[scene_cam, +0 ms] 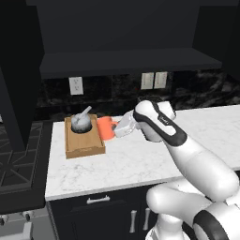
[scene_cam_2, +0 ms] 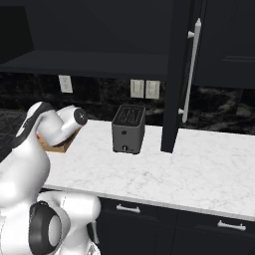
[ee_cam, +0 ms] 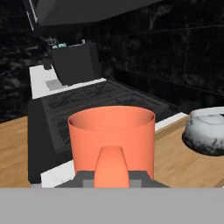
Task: Pick the kettle from the counter and place it on the tray. Then pick the mug from the cabinet and place it on the tray. Then close the cabinet doors.
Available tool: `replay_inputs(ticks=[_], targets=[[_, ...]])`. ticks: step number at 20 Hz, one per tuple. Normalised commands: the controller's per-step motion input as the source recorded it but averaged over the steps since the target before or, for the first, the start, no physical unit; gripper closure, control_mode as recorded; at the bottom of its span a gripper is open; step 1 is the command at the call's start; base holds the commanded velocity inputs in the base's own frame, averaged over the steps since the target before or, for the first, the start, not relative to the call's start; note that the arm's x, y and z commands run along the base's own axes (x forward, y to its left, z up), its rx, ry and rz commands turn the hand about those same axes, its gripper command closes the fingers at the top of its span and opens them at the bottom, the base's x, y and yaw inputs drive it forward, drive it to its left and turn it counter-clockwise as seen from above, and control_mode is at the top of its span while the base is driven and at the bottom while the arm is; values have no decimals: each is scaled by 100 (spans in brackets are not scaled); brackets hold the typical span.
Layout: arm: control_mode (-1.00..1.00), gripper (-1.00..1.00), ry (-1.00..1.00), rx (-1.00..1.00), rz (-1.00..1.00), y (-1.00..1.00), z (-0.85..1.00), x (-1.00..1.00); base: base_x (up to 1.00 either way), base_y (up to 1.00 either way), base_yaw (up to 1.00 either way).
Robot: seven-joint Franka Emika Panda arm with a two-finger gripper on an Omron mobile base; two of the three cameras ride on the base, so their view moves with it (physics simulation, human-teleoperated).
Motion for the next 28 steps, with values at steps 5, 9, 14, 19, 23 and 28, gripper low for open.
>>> replay_inputs(ticks=[5,9,14,19,23,28], targets=[[-100,100,0,0,0,15,-18,45,0,0,0],[-100,100,0,0,0,10,-22,41,0,0,0],[-100,100,0,0,2,14,-35,40,0,0,0],[-100,100,-2,0,2,22,-40,40,0,0,0],[-100,100,-1,0,3,22,-42,44,0,0,0],[-100,100,-2,0,5,20,-45,42,0,0,0]])
